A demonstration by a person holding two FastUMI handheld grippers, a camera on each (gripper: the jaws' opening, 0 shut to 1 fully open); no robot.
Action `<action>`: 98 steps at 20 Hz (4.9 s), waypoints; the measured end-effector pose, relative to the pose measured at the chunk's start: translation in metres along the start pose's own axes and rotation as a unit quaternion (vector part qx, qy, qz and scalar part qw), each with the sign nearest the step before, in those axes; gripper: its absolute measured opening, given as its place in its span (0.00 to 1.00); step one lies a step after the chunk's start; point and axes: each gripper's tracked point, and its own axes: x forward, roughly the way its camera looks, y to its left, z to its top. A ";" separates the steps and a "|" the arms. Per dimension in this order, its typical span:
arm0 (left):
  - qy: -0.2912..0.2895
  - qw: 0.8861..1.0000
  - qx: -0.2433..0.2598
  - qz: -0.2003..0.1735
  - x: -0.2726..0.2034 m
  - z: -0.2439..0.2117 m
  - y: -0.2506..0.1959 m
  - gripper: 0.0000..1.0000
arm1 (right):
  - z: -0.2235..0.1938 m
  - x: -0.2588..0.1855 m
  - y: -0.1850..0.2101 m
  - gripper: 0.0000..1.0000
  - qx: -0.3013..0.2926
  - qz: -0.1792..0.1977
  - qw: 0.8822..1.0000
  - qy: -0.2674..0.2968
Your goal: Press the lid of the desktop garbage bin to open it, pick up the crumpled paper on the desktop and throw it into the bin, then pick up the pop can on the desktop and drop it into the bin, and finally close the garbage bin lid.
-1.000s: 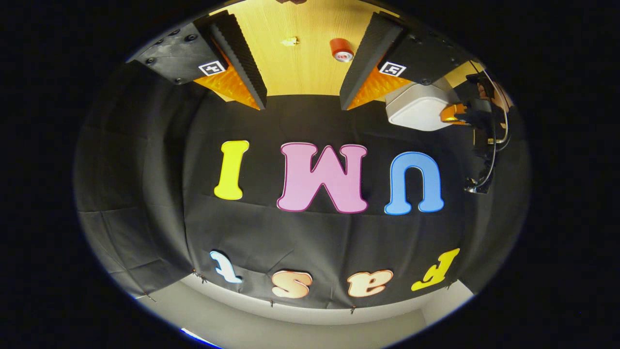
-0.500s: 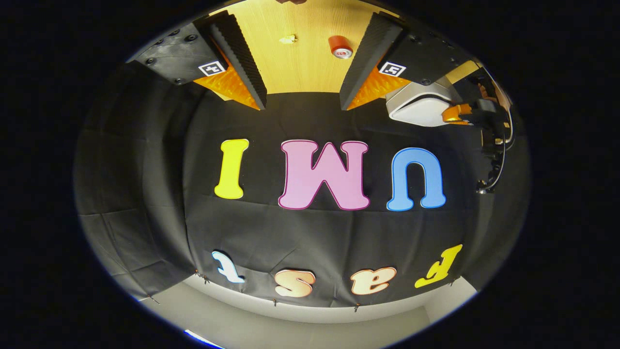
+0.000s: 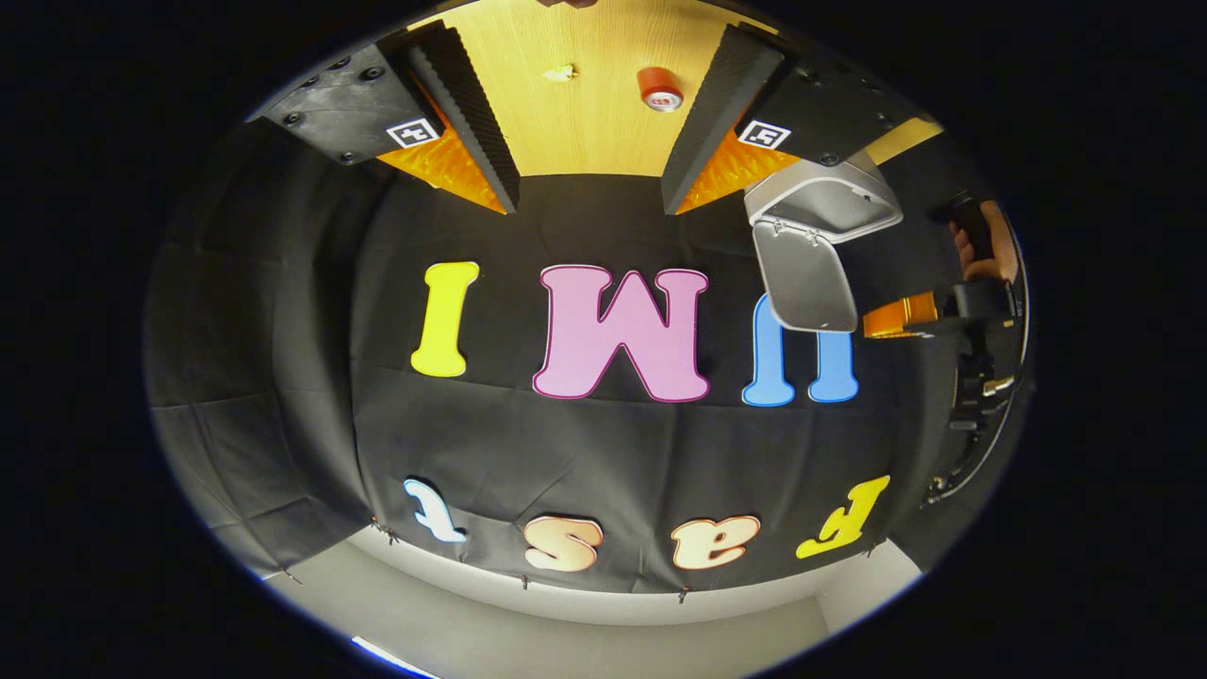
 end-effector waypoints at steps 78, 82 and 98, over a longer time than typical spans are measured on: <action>0.185 0.983 -0.016 -0.004 -0.129 -0.138 -0.118 0.98 | -0.169 0.147 -0.034 0.45 -0.094 0.111 0.921 0.362; 0.185 0.983 -0.001 -0.008 -0.143 -0.142 -0.107 0.98 | -0.097 0.157 0.014 0.45 -0.111 0.164 0.931 0.305; 0.201 0.978 -0.018 0.054 -0.182 -0.156 -0.045 0.98 | -0.071 0.129 0.322 0.44 -0.126 0.419 0.861 0.260</action>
